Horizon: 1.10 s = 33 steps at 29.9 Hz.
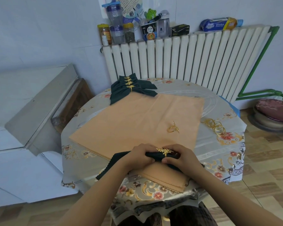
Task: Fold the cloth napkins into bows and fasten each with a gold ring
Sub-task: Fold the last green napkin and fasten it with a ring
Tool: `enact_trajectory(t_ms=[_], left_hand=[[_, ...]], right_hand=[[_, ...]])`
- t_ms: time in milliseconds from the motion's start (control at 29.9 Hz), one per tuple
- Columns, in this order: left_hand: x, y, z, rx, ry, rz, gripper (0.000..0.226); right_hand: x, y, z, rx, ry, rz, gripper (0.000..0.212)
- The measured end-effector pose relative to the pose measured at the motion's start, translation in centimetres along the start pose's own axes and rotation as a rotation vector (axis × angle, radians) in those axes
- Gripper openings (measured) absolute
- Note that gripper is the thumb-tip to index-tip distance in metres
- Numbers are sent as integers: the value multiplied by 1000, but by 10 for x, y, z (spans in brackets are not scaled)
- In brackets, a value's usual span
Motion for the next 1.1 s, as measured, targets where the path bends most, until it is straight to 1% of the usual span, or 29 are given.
enact_trajectory(t_ms=[100, 134, 167, 234, 301, 367, 401, 468, 535, 635, 668, 735, 768, 869, 935, 1002, 1036, 1102], left_hand=[[-1, 2, -4, -149, -101, 51, 40], [-2, 2, -6, -184, -113, 71, 44], [-2, 1, -6, -165, -116, 66, 52], [0, -9, -6, 21, -100, 29, 71], [4, -21, -7, 182, -174, 11, 75], [6, -30, -10, 233, -251, -18, 73], [6, -31, -12, 210, -271, -60, 69], [2, -33, -16, 103, -275, -154, 55], [-3, -33, -17, 61, -284, -213, 44], [-6, -31, -16, 147, -304, -282, 31], [-7, -27, -15, 207, -307, -273, 34], [-9, -16, -11, 331, -298, -199, 52], [-11, -10, -8, 363, -297, -176, 57], [-19, -3, -1, 375, -324, -172, 61], [-20, -3, 1, 398, -302, -173, 68], [-25, 1, 1, 400, -278, -121, 80], [-30, 5, 3, 393, -300, -87, 82], [-40, 15, 8, 383, -394, -34, 76]], right_hand=[[2, -2, -1, -25, 42, 30, 42], [2, -3, -2, -38, 50, 38, 42], [3, -4, -2, -43, 52, 38, 42], [4, -5, 0, -40, 51, 32, 41], [4, -6, 0, -54, 57, 45, 41], [2, -8, 1, -58, 42, 51, 42], [1, -9, 0, -42, 26, 41, 39], [0, -13, 1, -11, -2, 18, 31], [1, -14, -1, -8, -14, 19, 32], [1, -14, -2, 8, -9, 20, 31], [1, -13, -3, 6, -7, 18, 30], [1, -12, -4, 1, -3, 16, 28], [2, -11, -4, 1, -2, 13, 27], [1, -9, -5, -13, 0, 16, 25], [1, -9, -4, -25, -3, 23, 25], [1, -10, -5, -57, 3, 35, 29], [1, -9, -6, -82, 5, 49, 33], [1, -10, -7, -181, -47, 116, 45]])
Point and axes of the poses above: each hand's wrist, its own x-axis towards the middle knuckle, its own z-axis out of the back of the hand, y = z × x, the point moved 3 cm from there along x, towards the middle knuckle
